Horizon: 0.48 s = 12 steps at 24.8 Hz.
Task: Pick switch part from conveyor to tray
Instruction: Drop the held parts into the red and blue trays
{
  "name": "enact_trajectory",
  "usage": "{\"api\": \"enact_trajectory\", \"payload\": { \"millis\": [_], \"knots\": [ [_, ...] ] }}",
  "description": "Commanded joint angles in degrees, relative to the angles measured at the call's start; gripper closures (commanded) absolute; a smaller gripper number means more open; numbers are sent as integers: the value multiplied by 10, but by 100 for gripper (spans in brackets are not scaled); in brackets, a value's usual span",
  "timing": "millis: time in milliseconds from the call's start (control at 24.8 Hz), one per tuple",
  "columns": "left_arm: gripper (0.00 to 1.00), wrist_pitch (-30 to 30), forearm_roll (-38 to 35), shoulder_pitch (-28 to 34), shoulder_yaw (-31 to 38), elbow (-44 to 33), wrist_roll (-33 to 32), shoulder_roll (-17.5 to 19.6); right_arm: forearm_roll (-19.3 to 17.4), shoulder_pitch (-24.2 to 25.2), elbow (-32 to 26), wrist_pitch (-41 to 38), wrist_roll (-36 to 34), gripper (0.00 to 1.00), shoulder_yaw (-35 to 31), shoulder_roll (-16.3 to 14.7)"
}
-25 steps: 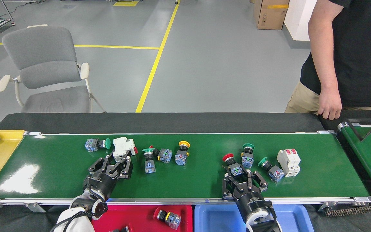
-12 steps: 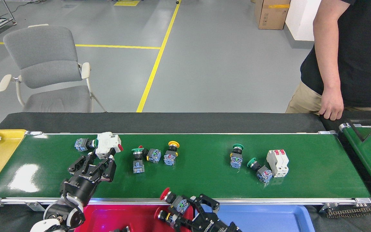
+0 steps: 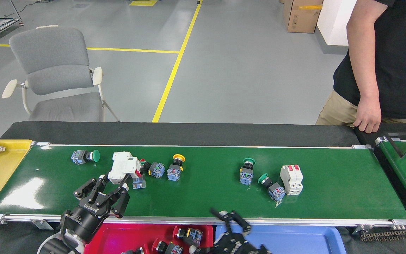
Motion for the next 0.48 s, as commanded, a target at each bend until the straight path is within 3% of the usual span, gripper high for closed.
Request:
{"api": "enact_trajectory", "payload": {
  "millis": [0, 81, 201, 282, 363, 403, 443],
  "knots": [
    [93, -10, 1, 3, -38, -27, -1, -7, -3, 10, -10, 23, -25, 1, -95, 2],
    [92, -11, 1, 9, -97, -47, -2, -8, -8, 27, -10, 23, -27, 1, -156, 1],
    [89, -9, -1, 32, -196, -87, -2, -9, -29, 33, -8, 23, -26, 1, -193, -9],
    [79, -7, -2, 49, -245, -100, -8, -10, -34, 32, -8, 23, -25, 1, -198, -12],
    [40, 3, -1, 49, -259, -100, -45, -23, -36, 33, -8, 23, -24, 1, -198, -13],
    [30, 1, -1, 49, -258, -101, -60, -28, -36, 33, -8, 23, -24, 1, -198, -15],
    [14, 3, -1, 49, -257, -103, -65, -31, -36, 34, -8, 22, -24, 1, -198, -17]
  ]
}}
